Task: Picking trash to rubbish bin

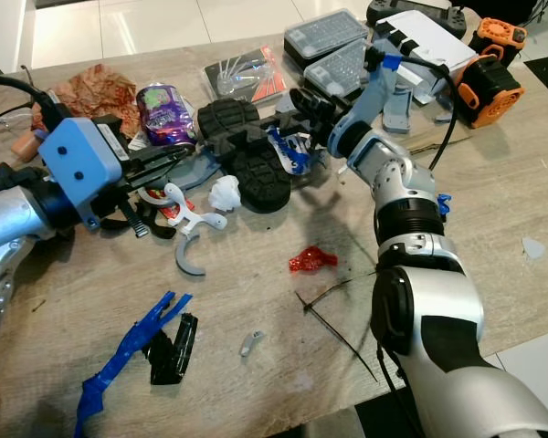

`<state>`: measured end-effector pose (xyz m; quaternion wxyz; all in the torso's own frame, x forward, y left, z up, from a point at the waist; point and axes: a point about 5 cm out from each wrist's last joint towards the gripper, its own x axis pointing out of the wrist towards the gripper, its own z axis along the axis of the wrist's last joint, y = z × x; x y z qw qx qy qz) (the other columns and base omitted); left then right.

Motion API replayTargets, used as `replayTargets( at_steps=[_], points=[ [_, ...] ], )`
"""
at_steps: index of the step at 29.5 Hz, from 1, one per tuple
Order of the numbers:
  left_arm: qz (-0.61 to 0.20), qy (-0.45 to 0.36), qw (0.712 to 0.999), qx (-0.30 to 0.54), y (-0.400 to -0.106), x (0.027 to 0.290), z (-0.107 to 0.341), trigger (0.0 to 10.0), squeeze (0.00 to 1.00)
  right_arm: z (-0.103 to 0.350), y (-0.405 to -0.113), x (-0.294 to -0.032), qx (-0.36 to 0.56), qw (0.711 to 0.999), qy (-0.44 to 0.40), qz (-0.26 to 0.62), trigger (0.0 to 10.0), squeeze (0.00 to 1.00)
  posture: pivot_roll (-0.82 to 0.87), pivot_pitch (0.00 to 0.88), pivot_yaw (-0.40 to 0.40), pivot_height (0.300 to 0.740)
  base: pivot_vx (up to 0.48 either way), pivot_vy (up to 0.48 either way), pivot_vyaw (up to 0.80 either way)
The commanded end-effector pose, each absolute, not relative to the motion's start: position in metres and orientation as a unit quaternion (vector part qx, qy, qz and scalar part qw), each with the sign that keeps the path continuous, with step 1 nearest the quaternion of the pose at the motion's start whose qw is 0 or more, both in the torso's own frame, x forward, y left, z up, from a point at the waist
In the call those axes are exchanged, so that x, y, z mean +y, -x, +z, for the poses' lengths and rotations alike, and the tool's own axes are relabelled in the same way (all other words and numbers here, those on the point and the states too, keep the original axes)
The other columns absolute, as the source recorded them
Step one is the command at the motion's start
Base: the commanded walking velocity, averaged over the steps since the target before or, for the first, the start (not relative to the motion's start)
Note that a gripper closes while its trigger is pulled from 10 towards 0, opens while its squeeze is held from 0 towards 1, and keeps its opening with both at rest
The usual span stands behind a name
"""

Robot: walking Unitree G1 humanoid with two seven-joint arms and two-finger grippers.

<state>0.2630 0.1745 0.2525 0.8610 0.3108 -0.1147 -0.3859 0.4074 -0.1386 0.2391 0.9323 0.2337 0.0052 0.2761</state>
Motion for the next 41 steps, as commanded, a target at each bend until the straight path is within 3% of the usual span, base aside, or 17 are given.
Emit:
replayTargets(
  at_steps=[1,6,9,12,17,18,19,23,25,26,27,28,31,32,41],
  points=[
    [-0.399,-0.311,0.855,-0.112,-0.258,0.172,0.251,10.0,0.0,0.236,-0.406,-0.142,0.008,0.941,-0.207,0.268,10.0,1.0,0.04,0.202,-0.017,0.74,0.0,0.0,0.0],
    [-0.403,-0.309,0.854,-0.11,-0.257,0.17,0.25,10.0,0.0,0.235,-0.407,-0.153,0.017,0.961,-0.141,0.237,10.0,1.0,0.04,0.223,-0.015,0.74,0.0,0.0,0.0],
    [-0.411,-0.305,0.853,-0.105,-0.255,0.168,0.249,10.0,0.0,0.24,-0.404,-0.163,0.004,0.969,-0.032,0.246,10.0,1.0,0.03,0.241,-0.01,0.74,0.0,0.0,0.0],
    [-0.421,-0.301,0.85,-0.1,-0.253,0.166,0.246,10.0,0.0,0.252,-0.382,-0.17,-0.019,0.923,0.161,0.35,10.0,1.0,0.02,0.263,-0.008,0.74,0.0,0.0,0.0],
    [-0.427,-0.296,0.849,-0.096,-0.25,0.164,0.245,10.0,0.0,0.26,-0.359,-0.182,-0.002,0.854,0.299,0.426,10.0,1.0,0.01,0.281,-0.01,0.74,0.0,0.0,0.0],
    [-0.427,-0.296,0.849,-0.096,-0.25,0.164,0.245,10.0,0.0,0.26,-0.359,-0.182,-0.002,0.854,0.299,0.426,10.0,1.0,0.01,0.281,-0.01,0.74,0.0,0.0,0.0],
    [-0.428,-0.295,0.849,-0.095,-0.249,0.163,0.244,10.0,0.0,0.257,-0.356,-0.185,0.017,0.832,0.346,0.433,10.0,1.0,0.01,0.288,-0.01,0.74,0.0,0.0,0.0],
    [-0.429,-0.294,0.849,-0.094,-0.249,0.163,0.244,10.0,0.0,0.254,-0.354,-0.188,0.031,0.816,0.376,0.437,10.0,1.0,0.01,0.288,-0.01,0.74,0.0,0.0,0.0],
    [-0.432,-0.292,0.848,-0.092,-0.247,0.162,0.243,10.0,0.0,0.244,-0.356,-0.188,0.046,0.774,0.468,0.423,10.0,1.0,0.0,0.296,-0.014,0.74,0.0,0.0,0.0],
    [-0.432,-0.292,0.848,-0.092,-0.247,0.162,0.243,10.0,0.0,0.244,-0.356,-0.188,0.046,0.774,0.468,0.423,10.0,1.0,0.0,0.296,-0.014,0.74,0.0,0.0,0.0],
    [-0.433,-0.291,0.848,-0.091,-0.247,0.162,0.243,10.0,0.0,0.239,-0.359,-0.187,0.048,0.754,0.512,0.409,10.0,0.43,0.0,0.3,-0.015,0.74,0.0,0.0,0.0],
    [-0.434,-0.29,0.848,-0.089,-0.246,0.162,0.242,10.0,0.0,0.235,-0.363,-0.187,0.046,0.732,0.555,0.392,10.0,0.0,0.0,0.304,-0.015,0.74,0.0,0.0,0.0],
    [-0.434,-0.29,0.848,-0.089,-0.246,0.162,0.242,10.0,0.0,0.235,-0.363,-0.187,0.046,0.732,0.555,0.392,10.0,0.0,0.0,0.304,-0.015,0.74,0.0,0.0,0.0],
    [-0.435,-0.288,0.848,-0.086,-0.244,0.162,0.242,10.0,0.0,0.233,-0.368,-0.187,0.032,0.702,0.612,0.361,10.0,0.0,0.0,0.308,-0.016,0.74,0.0,0.0,0.0],
    [-0.439,-0.287,0.847,-0.084,-0.241,0.161,0.242,10.0,0.0,0.245,-0.378,-0.176,-0.042,0.692,0.654,0.302,10.0,0.0,0.01,0.311,-0.011,0.74,0.0,0.0,0.0]
  ],
)
